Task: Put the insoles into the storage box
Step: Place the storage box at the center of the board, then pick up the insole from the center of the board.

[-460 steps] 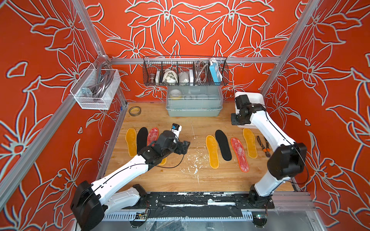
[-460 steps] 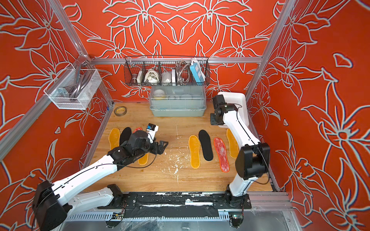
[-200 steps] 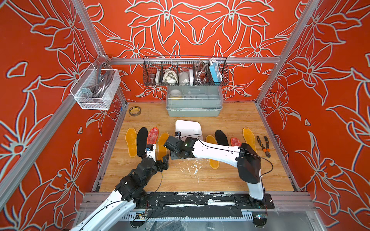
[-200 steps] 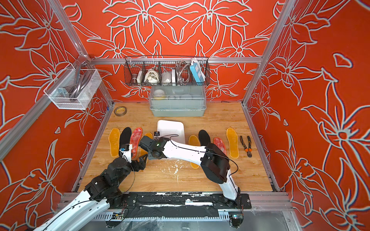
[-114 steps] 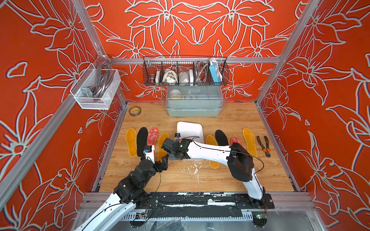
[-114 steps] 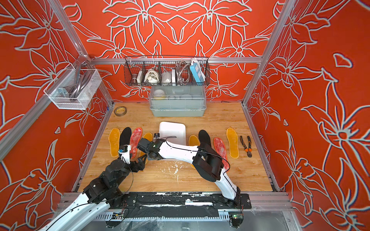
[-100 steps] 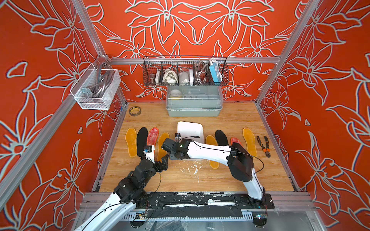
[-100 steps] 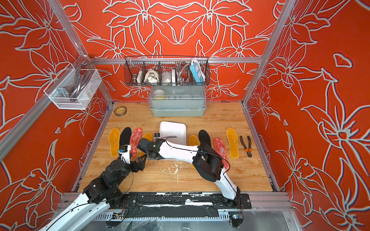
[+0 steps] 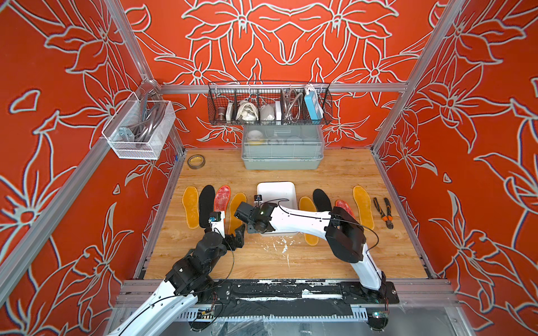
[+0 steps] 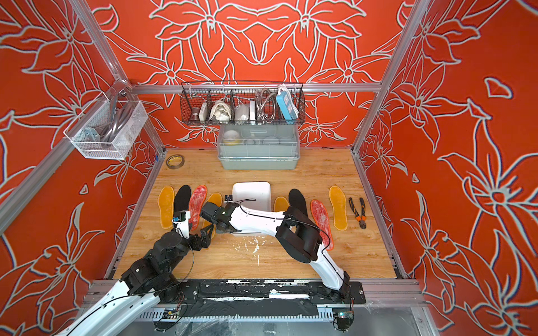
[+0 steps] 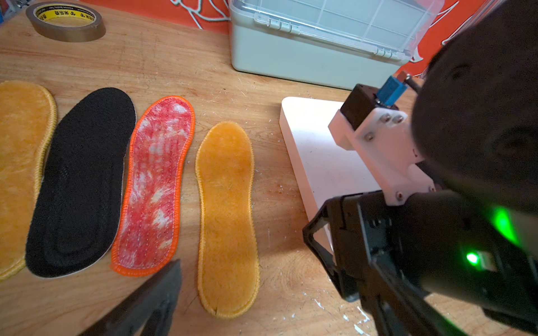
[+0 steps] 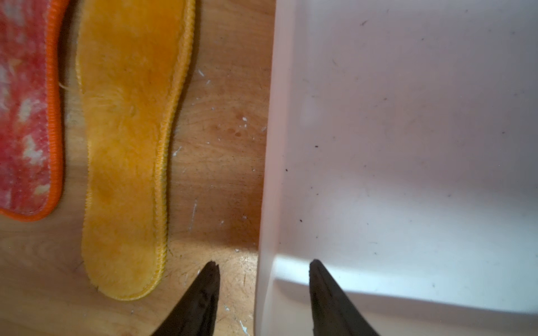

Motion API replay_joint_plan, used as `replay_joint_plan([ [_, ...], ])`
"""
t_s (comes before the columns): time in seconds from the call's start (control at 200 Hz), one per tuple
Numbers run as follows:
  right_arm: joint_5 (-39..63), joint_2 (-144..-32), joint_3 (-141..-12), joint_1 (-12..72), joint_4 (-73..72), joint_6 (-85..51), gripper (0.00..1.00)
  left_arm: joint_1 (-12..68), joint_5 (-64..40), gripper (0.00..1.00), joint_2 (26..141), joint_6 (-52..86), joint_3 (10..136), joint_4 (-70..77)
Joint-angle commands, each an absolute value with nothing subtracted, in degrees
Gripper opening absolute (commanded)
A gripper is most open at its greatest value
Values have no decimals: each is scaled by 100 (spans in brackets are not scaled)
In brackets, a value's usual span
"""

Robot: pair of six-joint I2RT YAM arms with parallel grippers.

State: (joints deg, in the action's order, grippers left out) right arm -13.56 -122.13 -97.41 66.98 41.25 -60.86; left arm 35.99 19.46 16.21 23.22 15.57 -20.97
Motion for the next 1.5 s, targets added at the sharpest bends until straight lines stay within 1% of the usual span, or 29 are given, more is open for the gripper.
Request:
replay_joint_plan([
  [0.0, -1534, -11542, -9640, 6675, 4067, -5625, 53, 3570, 1998, 98, 1741, 2304, 1586, -2057],
  [0.03, -1597, -11378, -9597, 6667, 4077, -5472, 54, 3575, 1966, 98, 1781, 2295, 1635, -2073],
  [0.08, -1605, -11055, -9458, 6618, 4054, -5207, 62, 3561, 1805, 98, 1842, 2263, 1757, -2070],
  [0.14, -1420, -10606, -9125, 6482, 3841, -4856, 63, 3562, 1612, 97, 1952, 2337, 1950, -2039],
  [0.205, -780, -9984, -8421, 6194, 3213, -4345, 66, 3555, 1518, 95, 2209, 2516, 2199, -1973],
  [0.295, 26, -8998, -7321, 5502, 2456, -3779, 67, 3457, 1216, 93, 2852, 2709, 2588, -1881],
  [0.32, 135, -8716, -7027, 5301, 2289, -3576, 69, 3396, 1061, 93, 3075, 2724, 2734, -1881],
  [0.405, 41, -7799, -6149, 4697, 2051, -2619, 83, 3049, 379, 91, 3836, 2735, 3207, -1881],
  [0.475, -344, -7197, -5699, 4426, 2127, -1910, 91, 2623, -207, 89, 4425, 2809, 3529, -1881],
  [0.525, -526, -6882, -5484, 4265, 2207, -1638, 94, 2328, -605, 88, 4815, 2847, 3688, -1797],
  [0.59, -374, -6596, -5208, 3981, 2134, -1506, 98, 2026, -869, 87, 5261, 2853, 3849, -1731],
  [0.671, 194, -6497, -4918, 3499, 2015, -1644, 98, 1808, -862, 87, 5622, 2816, 4027, -1735],
  [0.736, 618, -6586, -4770, 3197, 1928, -1736, 96, 1729, -663, 87, 6070, 2777, 4088, -1696],
  [0.846, 759, -6845, -4709, 3026, 1951, -1715, 94, 1458, -848, 88, 6653, 2785, 4146, -1631],
  [0.901, 903, -6952, -4639, 2942, 1839, -1806, 91, 1334, -973, 87, 6938, 2755, 4230, -1694],
  [0.986, 1173, -7064, -4493, 2901, 1621, -1814, 87, 1282, -775, 86, 7230, 2676, 4281, -1719],
  [1.051, 1205, -7059, -4208, 2900, 1203, -1802, 86, 1183, -832, 85, 7371, 2643, 4255, -1595],
  [1.121, 1191, -7032, -3782, 2899, 525, -1855, 85, 1091, -850, 81, 7537, 2602, 4259, -1505],
  [1.321, 1365, -6897, -3231, 2905, -231, -1902, 82, 998, -532, 83, 7948, 2460, 4438, -1674],
  [1.491, 1204, -6678, -3109, 2906, -325, -1924, 82, 928, -505, 84, 8158, 2421, 4429, -1635],
])
